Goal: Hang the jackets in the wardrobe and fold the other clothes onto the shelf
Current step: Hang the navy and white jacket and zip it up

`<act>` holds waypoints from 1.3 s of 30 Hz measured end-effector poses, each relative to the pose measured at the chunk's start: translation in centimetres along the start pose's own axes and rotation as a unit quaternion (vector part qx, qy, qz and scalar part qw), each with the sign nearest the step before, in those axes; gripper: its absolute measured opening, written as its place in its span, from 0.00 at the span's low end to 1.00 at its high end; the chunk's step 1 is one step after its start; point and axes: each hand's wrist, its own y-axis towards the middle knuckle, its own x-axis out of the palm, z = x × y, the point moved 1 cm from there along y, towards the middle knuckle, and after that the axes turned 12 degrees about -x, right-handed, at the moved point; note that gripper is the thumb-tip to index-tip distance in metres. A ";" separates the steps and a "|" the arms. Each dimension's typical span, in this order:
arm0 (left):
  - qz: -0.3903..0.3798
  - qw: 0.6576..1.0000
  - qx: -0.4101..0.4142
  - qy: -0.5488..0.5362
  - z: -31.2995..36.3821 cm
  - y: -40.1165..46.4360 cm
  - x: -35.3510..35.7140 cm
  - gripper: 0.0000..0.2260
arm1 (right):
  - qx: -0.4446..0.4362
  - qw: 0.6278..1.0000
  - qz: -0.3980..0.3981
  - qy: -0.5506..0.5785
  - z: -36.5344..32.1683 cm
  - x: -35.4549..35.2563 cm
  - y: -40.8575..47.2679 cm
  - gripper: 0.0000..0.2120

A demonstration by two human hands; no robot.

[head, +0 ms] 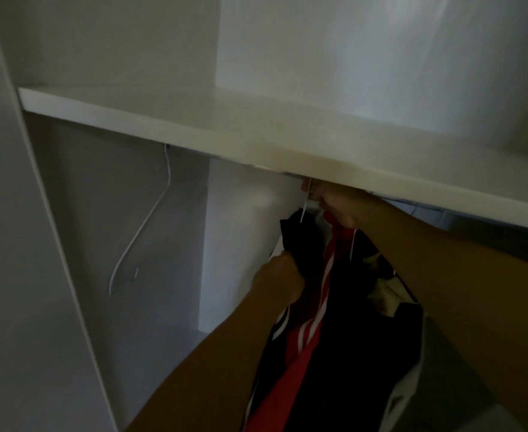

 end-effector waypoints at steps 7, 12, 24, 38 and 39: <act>-0.034 0.999 -0.026 -0.014 1.6 0.1 2.2 0.23 | 0.024 0.998 0.022 -0.049 1.3 -1.6 -1.9 0.14; -0.051 0.998 -0.034 0.000 1.5 0.2 2.4 0.24 | -0.071 0.985 0.059 -0.143 3.1 -2.1 -4.1 0.13; -0.058 0.996 0.002 0.070 3.7 -1.3 2.3 0.26 | -0.084 0.967 0.059 -0.233 4.0 -3.6 -7.5 0.13; 0.140 0.955 0.235 0.113 8.3 -14.3 -3.6 0.16 | -0.019 0.945 0.084 -0.317 -2.4 -10.1 -24.2 0.09; 0.147 0.945 0.263 0.124 8.7 -15.2 -3.7 0.17 | -0.012 0.942 0.096 -0.320 -2.6 -10.1 -25.5 0.14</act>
